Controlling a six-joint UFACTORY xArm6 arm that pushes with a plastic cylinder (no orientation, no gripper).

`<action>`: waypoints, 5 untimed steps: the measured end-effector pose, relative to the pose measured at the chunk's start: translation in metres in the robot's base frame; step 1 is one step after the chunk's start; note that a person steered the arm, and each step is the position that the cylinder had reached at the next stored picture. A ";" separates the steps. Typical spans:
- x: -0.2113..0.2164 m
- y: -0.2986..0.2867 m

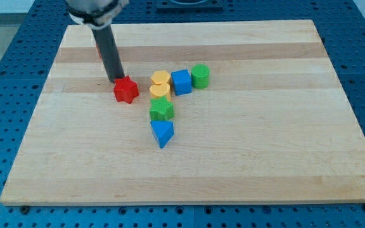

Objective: Push the red circle to the top left

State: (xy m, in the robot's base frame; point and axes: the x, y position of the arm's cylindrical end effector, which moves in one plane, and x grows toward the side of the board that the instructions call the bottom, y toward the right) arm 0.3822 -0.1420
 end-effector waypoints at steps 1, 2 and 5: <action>-0.023 -0.006; -0.055 -0.015; -0.089 -0.034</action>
State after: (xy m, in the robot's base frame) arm 0.2934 -0.1757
